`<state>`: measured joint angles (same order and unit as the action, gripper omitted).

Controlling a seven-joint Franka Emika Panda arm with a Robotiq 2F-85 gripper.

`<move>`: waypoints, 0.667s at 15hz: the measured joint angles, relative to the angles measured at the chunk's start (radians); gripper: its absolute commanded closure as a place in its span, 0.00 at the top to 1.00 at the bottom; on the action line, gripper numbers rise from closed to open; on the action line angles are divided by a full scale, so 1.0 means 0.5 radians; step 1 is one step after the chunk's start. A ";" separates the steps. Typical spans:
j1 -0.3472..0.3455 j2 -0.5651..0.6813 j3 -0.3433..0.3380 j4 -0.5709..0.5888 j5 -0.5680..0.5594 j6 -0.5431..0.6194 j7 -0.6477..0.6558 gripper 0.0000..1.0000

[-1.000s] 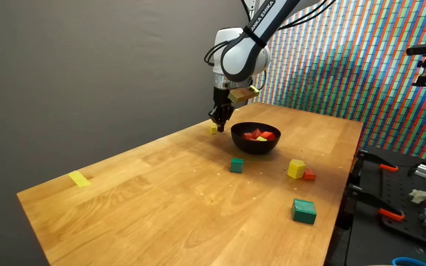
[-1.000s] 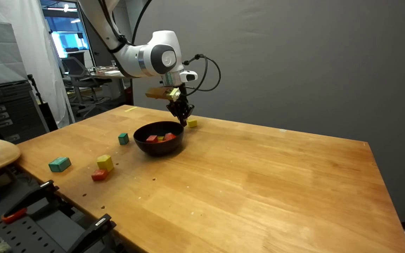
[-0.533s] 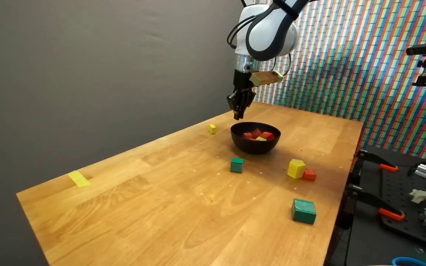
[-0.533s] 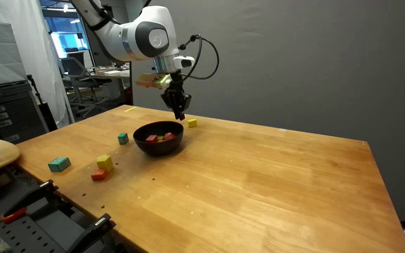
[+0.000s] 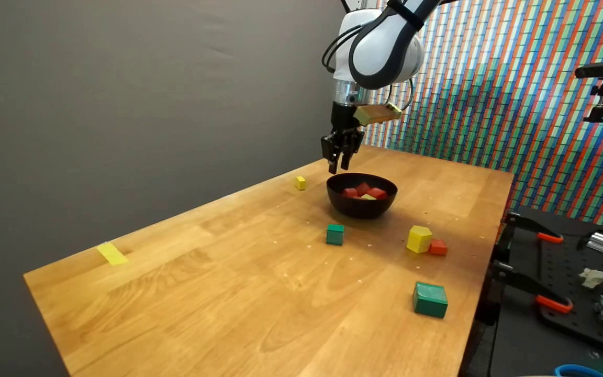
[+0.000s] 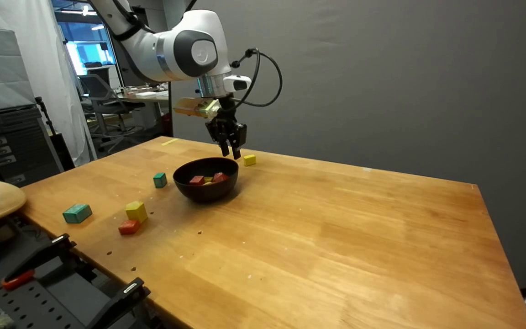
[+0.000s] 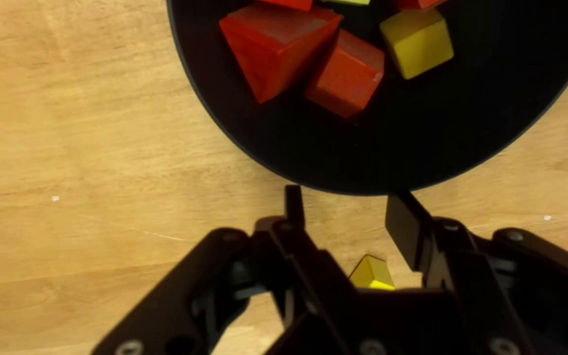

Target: Put all the blocks on the table in the black bowl

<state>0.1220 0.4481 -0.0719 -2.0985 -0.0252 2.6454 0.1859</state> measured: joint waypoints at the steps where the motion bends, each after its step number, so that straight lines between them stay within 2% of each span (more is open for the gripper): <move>1: 0.000 0.045 0.003 0.048 0.000 0.000 0.006 0.89; 2: -0.006 0.105 0.013 0.115 0.010 0.000 0.006 0.98; 3: -0.013 0.178 0.020 0.199 0.013 -0.004 0.006 1.00; 9: -0.045 0.627 0.055 0.783 0.117 -0.195 0.034 1.00; 10: -0.049 0.691 0.059 0.873 0.148 -0.240 0.057 0.75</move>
<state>0.0973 0.7934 -0.0423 -1.6622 0.0486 2.5257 0.2145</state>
